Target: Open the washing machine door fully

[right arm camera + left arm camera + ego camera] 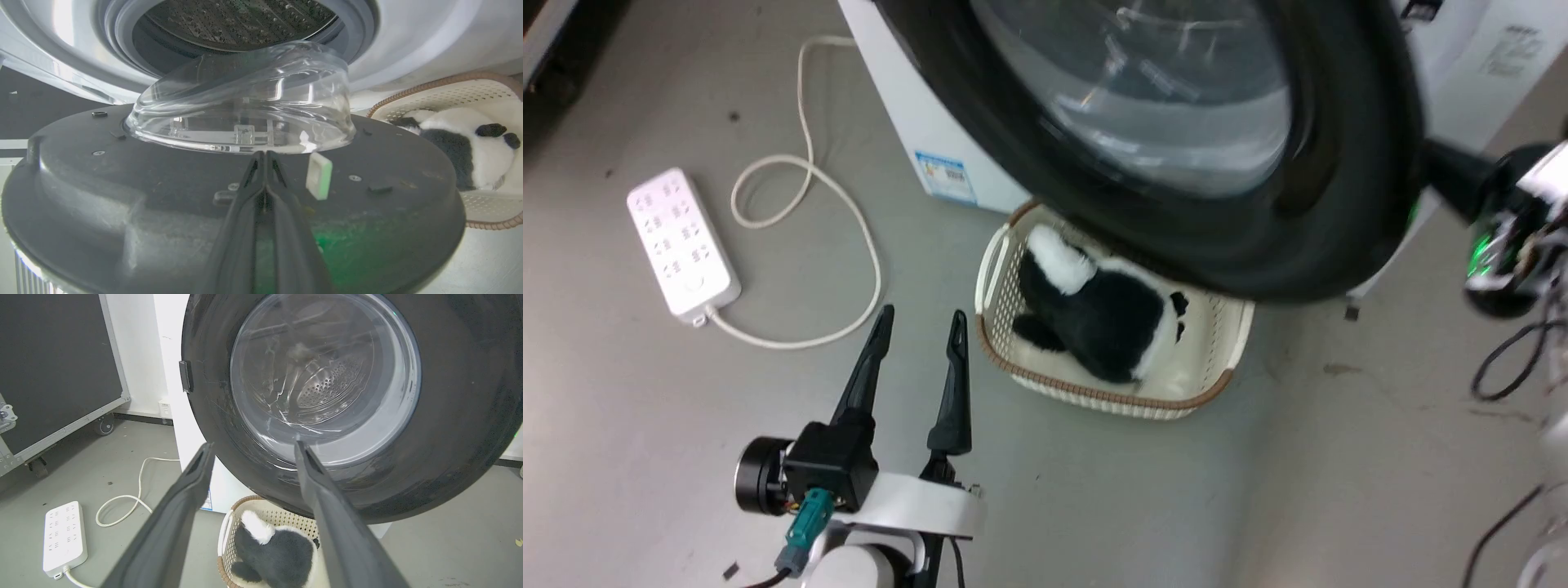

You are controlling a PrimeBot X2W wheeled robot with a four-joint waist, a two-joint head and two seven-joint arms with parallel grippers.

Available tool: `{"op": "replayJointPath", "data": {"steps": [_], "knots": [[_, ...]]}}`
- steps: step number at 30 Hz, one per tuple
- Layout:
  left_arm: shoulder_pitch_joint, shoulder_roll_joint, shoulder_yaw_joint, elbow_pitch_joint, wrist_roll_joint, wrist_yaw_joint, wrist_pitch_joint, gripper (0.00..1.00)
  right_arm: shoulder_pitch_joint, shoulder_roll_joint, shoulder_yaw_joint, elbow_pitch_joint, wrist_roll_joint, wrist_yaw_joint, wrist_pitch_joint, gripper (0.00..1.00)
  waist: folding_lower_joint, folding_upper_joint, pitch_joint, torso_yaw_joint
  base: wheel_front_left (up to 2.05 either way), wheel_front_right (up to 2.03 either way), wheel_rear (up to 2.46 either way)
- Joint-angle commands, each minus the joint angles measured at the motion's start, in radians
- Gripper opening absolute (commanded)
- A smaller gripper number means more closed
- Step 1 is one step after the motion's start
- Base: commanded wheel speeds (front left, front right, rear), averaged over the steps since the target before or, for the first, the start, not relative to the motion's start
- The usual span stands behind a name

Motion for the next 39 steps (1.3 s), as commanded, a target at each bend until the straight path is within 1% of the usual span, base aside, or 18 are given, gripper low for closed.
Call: {"op": "replayJointPath", "data": {"steps": [1, 7, 10, 12, 18, 21, 23, 26, 30, 31, 32, 33, 34, 35, 36, 37, 38, 39], "knots": [[0.021, 0.001, 0.007, 0.006, 0.002, -0.009, -0.005, 1.0, 0.062, 0.038, 0.007, -0.043, 0.005, 0.001, 0.021, 0.0, 0.0001, -0.0001, -0.057, -0.023, 0.0, 0.0, 0.0], [0.059, 0.001, 0.011, 0.016, 0.011, -0.029, -0.005, 1.0, 0.212, 0.117, 0.04, -0.16, 0.008, 0.001, 0.098, 0.0, 0.0001, -0.0001, -0.12, -0.032, 0.0, 0.0, 0.0], [0.077, 0.001, 0.011, 0.021, 0.01, -0.036, -0.005, 1.0, 0.287, 0.133, 0.074, -0.214, 0.026, 0.001, 0.13, 0.0, 0.0001, -0.0001, -0.149, -0.033, 0.0, 0.0, 0.0], [0.089, 0.001, 0.011, 0.025, 0.01, -0.04, -0.005, 1.0, 0.328, 0.135, 0.122, -0.229, 0.077, 0.001, 0.145, 0.0, 0.0001, -0.0001, -0.163, -0.031, 0.0, 0.0, 0.0], [0.12, 0.001, 0.006, 0.04, 0.003, -0.058, -0.005, 1.0, 0.437, 0.136, 0.375, -0.285, 0.277, 0.001, 0.082, 0.0, 0.0001, -0.0001, -0.19, -0.025, 0.0, 0.0, 0.0], [0.131, 0.001, 0.005, 0.045, 0.005, -0.064, -0.005, 1.0, 0.483, 0.136, 0.499, -0.322, 0.347, 0.001, 0.036, 0.0, 0.0001, -0.0001, -0.196, -0.021, 0.0, 0.0, 0.0], [0.135, 0.001, 0.003, 0.046, 0.006, -0.067, -0.005, 1.0, 0.506, 0.136, 0.562, -0.342, 0.378, 0.001, 0.005, 0.0, 0.0001, -0.0001, -0.199, -0.016, 0.0, 0.0, 0.0], [0.141, 0.001, 0.002, 0.048, 0.005, -0.068, -0.005, 1.0, 0.524, 0.136, 0.618, -0.348, 0.408, 0.001, -0.033, 0.0, 0.0001, -0.0001, -0.202, -0.013, 0.0, 0.0, 0.0], [0.147, 0.001, 0.005, 0.055, 0.009, -0.066, -0.005, 1.0, 0.527, 0.136, 0.636, -0.332, 0.419, 0.001, -0.057, 0.0, 0.0001, -0.0001, -0.205, -0.015, 0.0, 0.0, 0.0], [0.151, 0.001, 0.012, 0.056, 0.01, -0.063, -0.005, 1.0, 0.519, 0.136, 0.626, -0.332, 0.406, 0.001, -0.096, 0.75, 0.0001, -0.0001, -0.207, -0.026, 0.0, 0.0, 0.0], [0.151, 0.001, 0.012, 0.056, 0.01, -0.063, -0.005, 1.0, 0.519, 0.136, 0.626, -0.332, 0.406, 0.001, -0.096, 0.75, 0.0001, -0.0001, -0.207, -0.026, 0.0, 0.0, 0.0], [0.152, 0.001, 0.023, 0.055, 0.009, -0.061, -0.005, 1.0, 0.513, 0.128, 0.61, -0.349, 0.375, 0.001, -0.148, 1.0, 0.0001, -0.0001, -0.211, -0.042, 0.0, 0.0, 0.0], [0.152, 0.001, 0.028, 0.054, 0.007, -0.062, -0.005, 1.0, 0.512, 0.119, 0.6, -0.368, 0.352, 0.001, -0.183, 1.0, 0.0001, -0.0001, -0.214, -0.052, 0.0, 0.0, 0.0], [0.152, 0.001, 0.028, 0.054, 0.007, -0.062, -0.005, 1.0, 0.512, 0.119, 0.6, -0.368, 0.352, 0.001, -0.183, 1.0, 0.0001, -0.0001, -0.214, -0.052, 0.0, 0.0, 0.0], [0.152, 0.001, 0.036, 0.05, 0.001, -0.072, -0.005, 1.0, 0.516, 0.091, 0.581, -0.416, 0.291, 0.001, -0.265, 1.0, 0.0001, -0.0001, -0.223, -0.075, 0.0, 0.0, 0.0], [0.153, 0.001, 0.039, 0.054, 0.003, -0.081, -0.005, 1.0, 0.522, 0.067, 0.576, -0.436, 0.245, 0.001, -0.311, 1.0, 0.0001, -0.0001, -0.229, -0.086, 0.0, 0.0, 0.0], [0.153, 0.001, 0.039, 0.054, 0.003, -0.081, -0.005, 1.0, 0.522, 0.067, 0.576, -0.436, 0.245, 0.001, -0.311, 1.0, 0.0001, -0.0001, -0.229, -0.086, 0.0, 0.0, 0.0], [0.154, 0.001, 0.06, 0.06, -0.005, -0.09, -0.005, 1.0, 0.531, -0.002, 0.592, -0.501, 0.107, 0.001, -0.425, 1.0, 0.0001, -0.0001, -0.239, -0.114, 0.0, 0.0, 0.0]]}}
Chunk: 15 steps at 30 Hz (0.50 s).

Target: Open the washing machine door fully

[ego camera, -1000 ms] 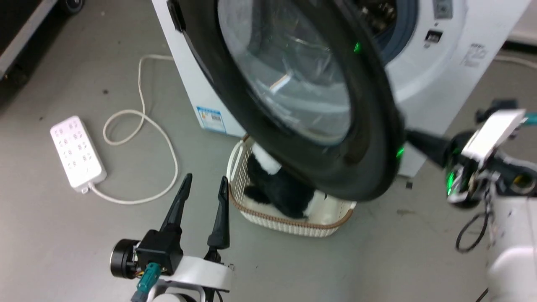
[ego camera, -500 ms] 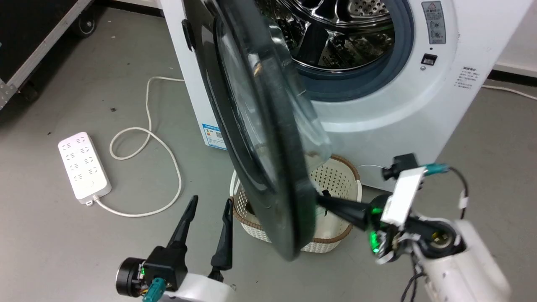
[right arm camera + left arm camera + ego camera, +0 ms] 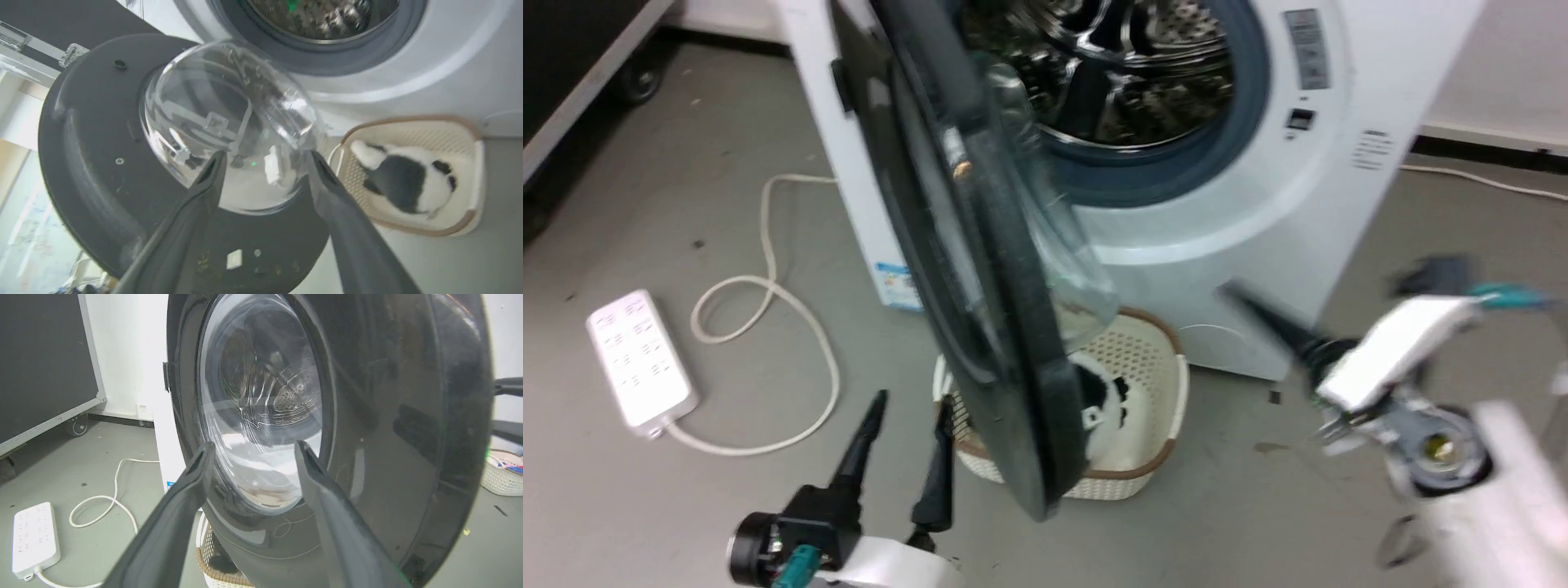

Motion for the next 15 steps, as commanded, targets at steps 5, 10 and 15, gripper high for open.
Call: {"op": "replayJointPath", "data": {"steps": [5, 10, 15], "knots": [[0.015, 0.002, 0.053, -0.001, -0.018, -0.011, -0.005, 1.0, 0.048, -0.132, 0.035, -0.119, -0.27, 0.001, -0.292, 1.0, 0.0, 0.0, -0.037, -0.071, 0.0, 0.0, 0.0], [0.036, 0.002, 0.101, -0.013, -0.027, -0.015, -0.005, 1.0, 0.132, -0.24, 0.08, -0.177, -0.547, 0.001, -0.546, 1.0, 0.0, 0.0, -0.068, -0.123, 0.0, 0.0, 0.0], [0.051, 0.002, 0.122, -0.018, -0.03, -0.033, -0.005, 1.0, 0.265, -0.222, -0.037, -0.209, -0.77, 0.001, -0.692, 1.0, 0.0, 0.0, -0.079, -0.148, 0.0, 0.0, 0.0]]}}
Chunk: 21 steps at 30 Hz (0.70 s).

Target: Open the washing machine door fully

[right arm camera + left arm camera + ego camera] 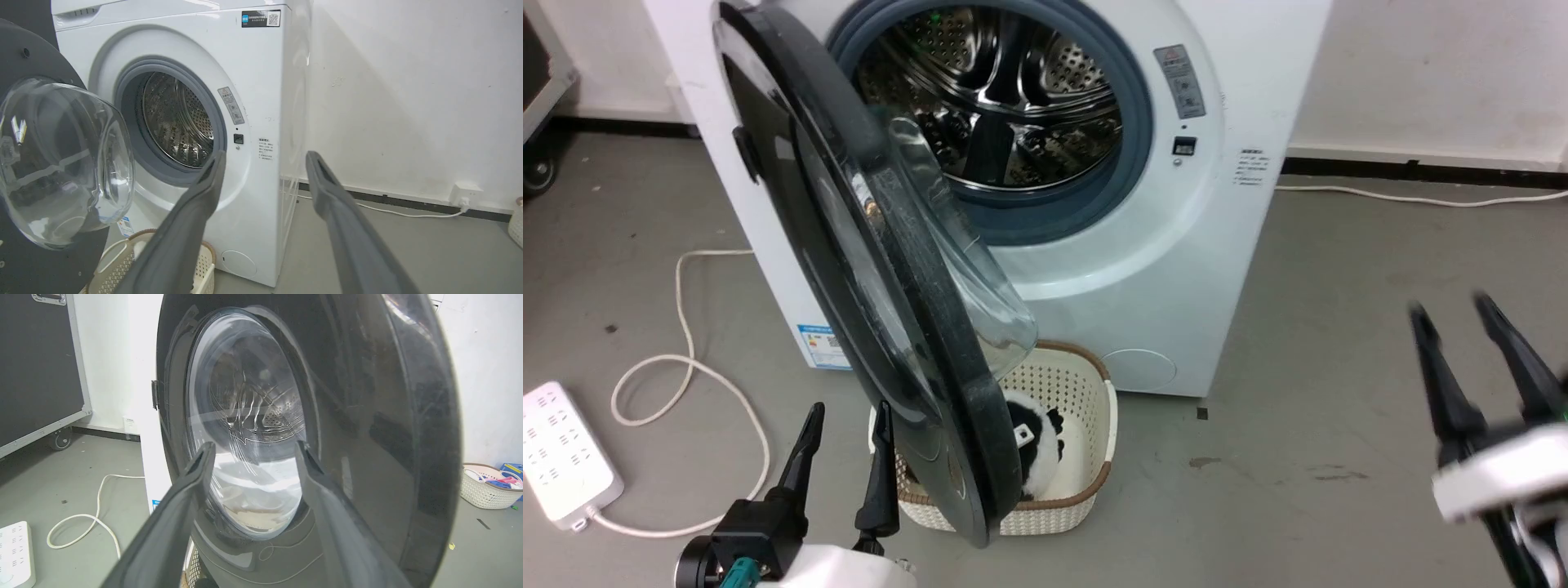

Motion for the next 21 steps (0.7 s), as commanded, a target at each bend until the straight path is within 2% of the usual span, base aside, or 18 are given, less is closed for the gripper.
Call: {"op": "replayJointPath", "data": {"steps": [1, 6, 11, 15, 21], "knots": [[0.017, 0.002, 0.0, -0.004, -0.003, -0.004, -0.005, 1.0, 0.033, 0.017, -0.014, -0.011, -0.018, 0.001, -0.009, 1.0, 0.0, -0.0001, -0.003, -0.004, 0.0, 0.0, 0.0], [0.027, 0.002, -0.01, -0.008, -0.011, -0.014, -0.005, 1.0, 0.218, 0.15, -0.161, -0.126, -0.202, 0.001, -0.037, 1.0, 0.0, -0.0001, -0.004, -0.01, 0.0, 0.0, 0.0], [0.049, 0.002, -0.017, 0.013, 0.011, -0.018, -0.005, 1.0, 0.334, 0.26, -0.191, -0.179, -0.336, 0.001, -0.043, 1.0, 0.0, -0.0001, -0.003, -0.02, 0.0, 0.0, 0.0], [0.056, 0.002, -0.02, 0.032, 0.045, -0.006, -0.005, 1.0, 0.372, 0.301, -0.182, -0.194, -0.371, 0.001, -0.043, 1.0, 0.0, -0.0001, -0.007, -0.021, 0.0, 0.0, 0.0], [0.058, 0.002, -0.025, 0.052, 0.067, 0.008, -0.005, 1.0, 0.385, 0.325, -0.166, -0.199, -0.369, 0.001, -0.043, 1.0, 0.0, -0.0001, -0.012, -0.016, 0.0, 0.0, 0.0]]}}
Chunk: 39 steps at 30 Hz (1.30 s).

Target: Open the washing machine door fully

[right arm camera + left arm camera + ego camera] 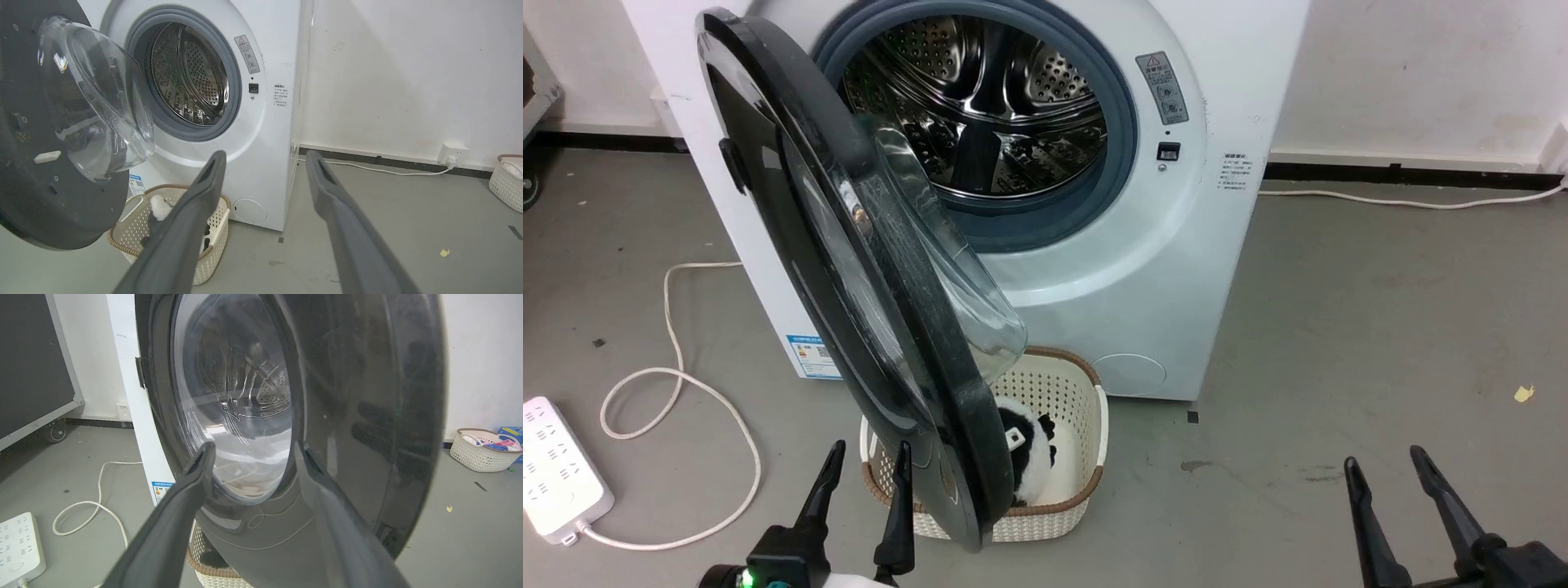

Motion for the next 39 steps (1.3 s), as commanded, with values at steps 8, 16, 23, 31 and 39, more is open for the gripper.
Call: {"op": "replayJointPath", "data": {"steps": [8, 16, 23, 31, 39], "knots": [[0.003, 0.002, 0.016, -0.044, -0.011, -0.004, -0.005, 0.0, 0.011, 0.011, 0.004, -0.007, 0.005, 0.001, -0.004, 1.0, 0.0, 0.0, -0.003, 0.002, 0.0, 0.0, 0.0], [-0.075, 0.002, 0.093, -0.266, -0.045, 0.037, -0.005, 0.0, 0.002, 0.013, -0.008, -0.016, 0.02, 0.001, -0.004, 1.0, 0.0, 0.0, 0.005, 0.005, 0.0, 0.0, 0.0], [-0.204, 0.002, 0.102, -0.499, -0.069, 0.067, -0.005, 0.0, -0.012, 0.014, -0.005, -0.017, 0.019, 0.001, -0.004, 1.0, 0.0, 0.0, 0.016, 0.0, 0.0, 0.0, 0.0], [-0.233, 0.007, -0.091, -0.537, 0.02, 0.031, -0.002, 0.0, -0.026, 0.015, -0.001, -0.01, 0.021, 0.001, -0.005, 1.0, 0.0, 0.0, 0.016, -0.022, 0.0, 0.0, 0.0], [-0.145, 0.011, -0.309, -0.339, 0.088, 0.008, 0.129, 0.0, -0.027, 0.016, -0.009, -0.008, 0.024, 0.001, -0.005, 1.0, 0.0, 0.0, 0.019, -0.029, 0.0, 0.0, 0.0]]}}
